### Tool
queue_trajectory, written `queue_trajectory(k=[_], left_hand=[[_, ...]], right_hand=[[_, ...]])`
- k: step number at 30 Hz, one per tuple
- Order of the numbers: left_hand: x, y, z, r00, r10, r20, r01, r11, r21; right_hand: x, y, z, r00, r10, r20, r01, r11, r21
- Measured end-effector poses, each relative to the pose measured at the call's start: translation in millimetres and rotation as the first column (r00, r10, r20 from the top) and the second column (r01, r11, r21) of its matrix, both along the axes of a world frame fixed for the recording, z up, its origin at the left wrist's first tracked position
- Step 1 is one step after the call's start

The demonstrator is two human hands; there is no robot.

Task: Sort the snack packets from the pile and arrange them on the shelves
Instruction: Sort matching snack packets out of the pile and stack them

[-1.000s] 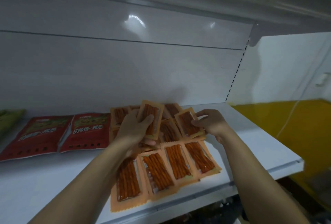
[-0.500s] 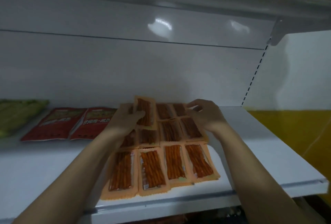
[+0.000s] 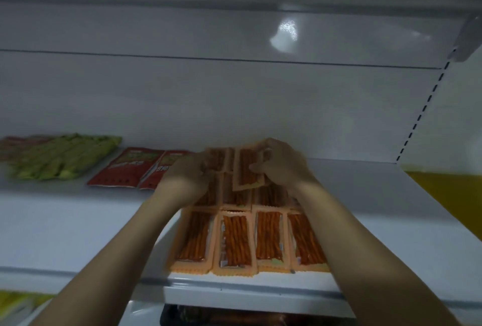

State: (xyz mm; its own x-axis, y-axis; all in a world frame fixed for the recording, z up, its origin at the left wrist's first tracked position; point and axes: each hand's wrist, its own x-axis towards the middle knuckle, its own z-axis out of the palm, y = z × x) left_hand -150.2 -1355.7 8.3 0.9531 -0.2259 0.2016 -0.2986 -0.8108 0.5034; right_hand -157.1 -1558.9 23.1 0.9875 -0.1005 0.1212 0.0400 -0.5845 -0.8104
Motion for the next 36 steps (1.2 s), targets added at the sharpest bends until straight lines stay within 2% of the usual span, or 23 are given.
queue_trajectory(k=[2, 5, 10, 12, 19, 25, 29, 32, 36], left_hand=[[-4.6, 13.2, -13.3, 1.000, -0.007, 0.028, 0.002, 0.983, 0.184], [-8.3, 23.0, -27.5, 0.997, -0.047, -0.065, 0.063, 0.962, 0.266], [0.2, 31.2, -39.6, 0.989, -0.114, -0.089, 0.130, 0.971, 0.200], [4.0, 33.6, -43.1, 0.986, -0.147, -0.083, 0.160, 0.970, 0.181], [9.5, 37.3, -50.0, 0.977, -0.202, -0.064, 0.210, 0.965, 0.157], [9.2, 40.2, -56.8, 0.978, -0.207, 0.015, 0.200, 0.957, 0.210], [9.7, 41.8, -56.2, 0.976, -0.207, 0.066, 0.186, 0.952, 0.244], [8.2, 42.5, -54.5, 0.977, -0.201, 0.070, 0.175, 0.946, 0.272], [-1.6, 43.3, -47.2, 0.980, -0.178, 0.090, 0.151, 0.957, 0.247]], right_hand=[[0.5, 1.0, -11.6, 0.997, 0.030, -0.069, -0.030, 1.000, -0.001], [4.8, 8.7, -24.4, 0.990, 0.060, -0.125, -0.059, 0.998, 0.016], [7.4, 22.1, -36.8, 0.984, 0.005, -0.177, -0.014, 0.999, -0.048], [8.1, 24.0, -36.2, 0.987, -0.005, -0.160, -0.020, 0.987, -0.157], [0.1, 36.3, -32.5, 0.978, -0.037, -0.206, -0.067, 0.879, -0.472], [-5.2, 44.2, -41.3, 0.992, -0.042, -0.122, -0.048, 0.754, -0.656], [-11.1, 51.5, -39.8, 0.995, -0.007, -0.098, -0.064, 0.704, -0.707], [-16.1, 56.1, -34.1, 0.993, 0.001, -0.120, -0.084, 0.726, -0.683], [-34.8, 53.9, -26.7, 1.000, 0.012, 0.015, 0.000, 0.769, -0.639]])
